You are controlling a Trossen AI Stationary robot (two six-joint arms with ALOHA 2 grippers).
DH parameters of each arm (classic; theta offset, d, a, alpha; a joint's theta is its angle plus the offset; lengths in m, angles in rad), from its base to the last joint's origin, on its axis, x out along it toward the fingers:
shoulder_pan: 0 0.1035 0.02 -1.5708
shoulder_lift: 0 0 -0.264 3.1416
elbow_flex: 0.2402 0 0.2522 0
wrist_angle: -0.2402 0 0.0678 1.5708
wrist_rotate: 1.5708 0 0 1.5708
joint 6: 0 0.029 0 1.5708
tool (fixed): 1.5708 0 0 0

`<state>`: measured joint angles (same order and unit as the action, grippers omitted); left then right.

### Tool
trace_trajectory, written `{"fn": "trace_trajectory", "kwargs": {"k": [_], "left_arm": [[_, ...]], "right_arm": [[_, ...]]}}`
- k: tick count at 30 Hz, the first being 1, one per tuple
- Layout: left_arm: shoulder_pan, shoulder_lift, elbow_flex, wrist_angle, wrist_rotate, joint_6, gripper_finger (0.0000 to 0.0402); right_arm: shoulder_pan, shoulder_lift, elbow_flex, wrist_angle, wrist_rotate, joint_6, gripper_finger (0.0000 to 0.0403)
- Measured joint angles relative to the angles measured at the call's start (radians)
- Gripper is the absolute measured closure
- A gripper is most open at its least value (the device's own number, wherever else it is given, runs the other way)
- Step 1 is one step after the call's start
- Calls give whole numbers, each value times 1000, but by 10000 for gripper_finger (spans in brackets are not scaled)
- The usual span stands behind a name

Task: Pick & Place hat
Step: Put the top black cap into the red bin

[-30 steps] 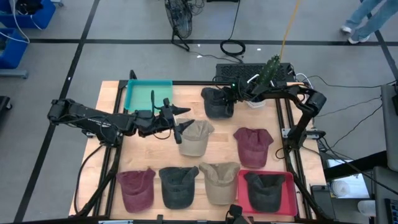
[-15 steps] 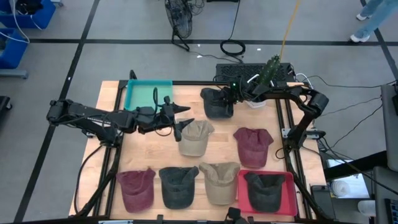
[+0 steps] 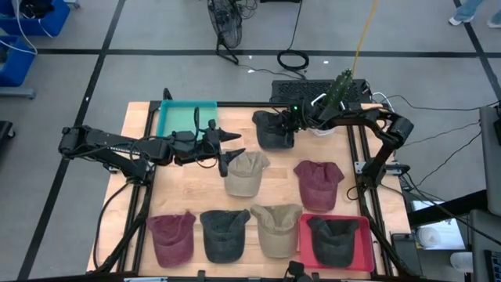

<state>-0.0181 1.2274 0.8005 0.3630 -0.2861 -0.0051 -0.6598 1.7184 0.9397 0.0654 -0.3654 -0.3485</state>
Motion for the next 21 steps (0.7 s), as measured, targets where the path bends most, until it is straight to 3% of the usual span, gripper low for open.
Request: {"fn": "trace_trajectory", "kwargs": {"k": [12, 21], "left_arm": [[0, 0, 0, 0, 1, 0, 163], [0, 1, 0, -1, 0, 1, 163]], "right_arm": [[0, 1, -80, 155, 77, 25, 267], [0, 1, -80, 168, 76, 18, 356]]}}
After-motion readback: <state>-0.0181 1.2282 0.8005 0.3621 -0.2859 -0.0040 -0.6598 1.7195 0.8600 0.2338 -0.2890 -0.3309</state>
